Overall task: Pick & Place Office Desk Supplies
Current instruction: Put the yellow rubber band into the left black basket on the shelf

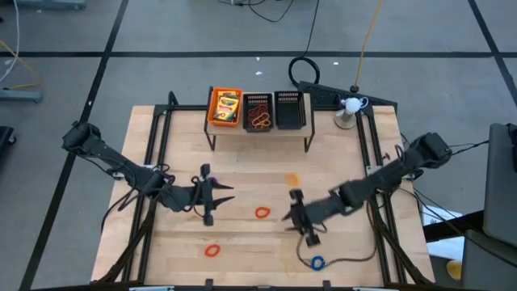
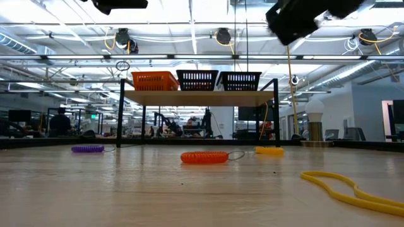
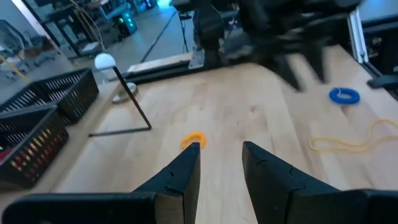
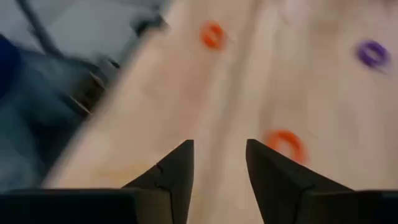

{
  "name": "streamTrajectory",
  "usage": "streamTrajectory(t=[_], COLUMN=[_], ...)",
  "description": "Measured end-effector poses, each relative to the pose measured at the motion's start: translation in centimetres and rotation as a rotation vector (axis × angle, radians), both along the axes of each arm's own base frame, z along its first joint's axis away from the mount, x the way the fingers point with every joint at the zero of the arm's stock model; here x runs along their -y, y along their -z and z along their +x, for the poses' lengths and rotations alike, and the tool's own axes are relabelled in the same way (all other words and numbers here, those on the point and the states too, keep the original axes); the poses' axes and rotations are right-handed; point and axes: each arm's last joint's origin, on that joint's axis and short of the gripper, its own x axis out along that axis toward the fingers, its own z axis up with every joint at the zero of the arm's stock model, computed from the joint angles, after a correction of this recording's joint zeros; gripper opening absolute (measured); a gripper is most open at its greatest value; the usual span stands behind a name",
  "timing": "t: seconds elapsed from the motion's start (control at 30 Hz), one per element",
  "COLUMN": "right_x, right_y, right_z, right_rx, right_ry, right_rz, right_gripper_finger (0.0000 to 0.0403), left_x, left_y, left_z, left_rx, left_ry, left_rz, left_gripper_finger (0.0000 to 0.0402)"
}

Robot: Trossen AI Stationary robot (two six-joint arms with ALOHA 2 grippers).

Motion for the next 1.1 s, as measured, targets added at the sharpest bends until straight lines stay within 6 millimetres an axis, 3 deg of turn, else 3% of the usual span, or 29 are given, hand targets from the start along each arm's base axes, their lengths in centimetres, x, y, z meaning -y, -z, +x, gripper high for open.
streamTrajectory(t=[0.27, 0.43, 0.63, 0.87, 1.1], right_x=[-3.1, -3.7, -4.8, -6.0, -5.7], right_y=[4.0, 7.1, 10.6, 12.3, 12.4], right_z=[-2.2, -2.8, -1.9, -0.5, -0.2], right_rx=[0.153, 0.044, -0.016, -0.082, -0.061], right_ry=[-0.01, 0.095, 0.086, -0.027, -0.169], right_rz=[0.224, 0.226, 0.221, 0.077, -0.162], right_gripper_finger=[0.0134, 0.0134, 0.0134, 0.0134, 0.0134], left_x=[-0.6, -0.9, -0.8, -0.5, -0.3], left_y=[-0.3, -0.3, -0.3, -0.2, -0.2], left_z=[0.6, 0.8, 0.9, 0.8, 0.7], left_rx=[0.016, 0.003, -0.01, -0.022, -0.026], left_ry=[0.086, 0.152, 0.233, 0.272, 0.283], left_rz=[-0.03, -0.062, -0.096, -0.154, -0.155], left_gripper_finger=[0.0118, 0.0118, 0.0118, 0.0118, 0.0118])
